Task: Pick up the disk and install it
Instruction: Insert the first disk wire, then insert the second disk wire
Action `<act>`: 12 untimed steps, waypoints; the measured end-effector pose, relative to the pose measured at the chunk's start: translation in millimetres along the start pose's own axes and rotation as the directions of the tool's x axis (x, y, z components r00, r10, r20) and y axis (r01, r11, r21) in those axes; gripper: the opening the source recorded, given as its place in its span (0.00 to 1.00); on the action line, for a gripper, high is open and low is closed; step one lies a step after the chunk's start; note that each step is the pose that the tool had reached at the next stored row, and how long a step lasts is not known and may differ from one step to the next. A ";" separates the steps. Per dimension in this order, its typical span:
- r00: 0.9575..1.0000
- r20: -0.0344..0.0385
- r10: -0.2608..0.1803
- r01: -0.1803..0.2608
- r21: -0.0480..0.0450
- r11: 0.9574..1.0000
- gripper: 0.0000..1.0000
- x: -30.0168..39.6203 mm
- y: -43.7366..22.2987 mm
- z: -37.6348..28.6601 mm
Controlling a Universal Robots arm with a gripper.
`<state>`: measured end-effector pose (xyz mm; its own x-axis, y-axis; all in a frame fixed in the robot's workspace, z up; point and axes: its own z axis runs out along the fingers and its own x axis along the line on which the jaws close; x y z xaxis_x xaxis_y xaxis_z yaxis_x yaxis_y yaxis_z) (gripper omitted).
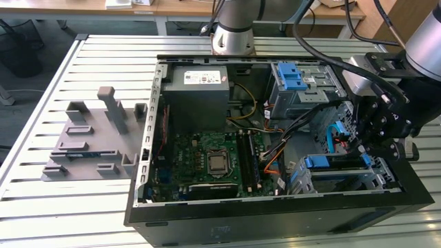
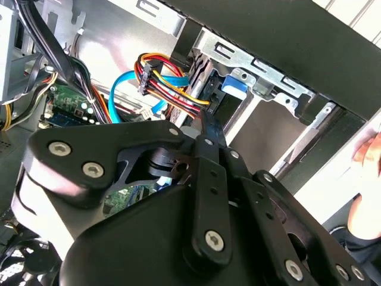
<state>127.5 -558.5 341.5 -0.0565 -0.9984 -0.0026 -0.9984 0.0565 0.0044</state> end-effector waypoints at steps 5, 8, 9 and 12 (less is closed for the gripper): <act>1.000 0.000 0.000 0.000 0.000 1.000 0.11 0.0 0.0 -0.2; 1.000 0.000 0.000 0.000 0.000 1.000 0.11 0.0 0.0 -0.7; 1.000 0.000 0.000 0.000 0.000 1.000 0.11 0.0 0.0 -0.7; 1.000 0.000 0.000 0.000 0.000 1.000 0.11 0.0 0.7 -0.8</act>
<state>126.8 -558.4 342.3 -0.0564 -0.9984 -0.0022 -0.9984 0.0564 0.0043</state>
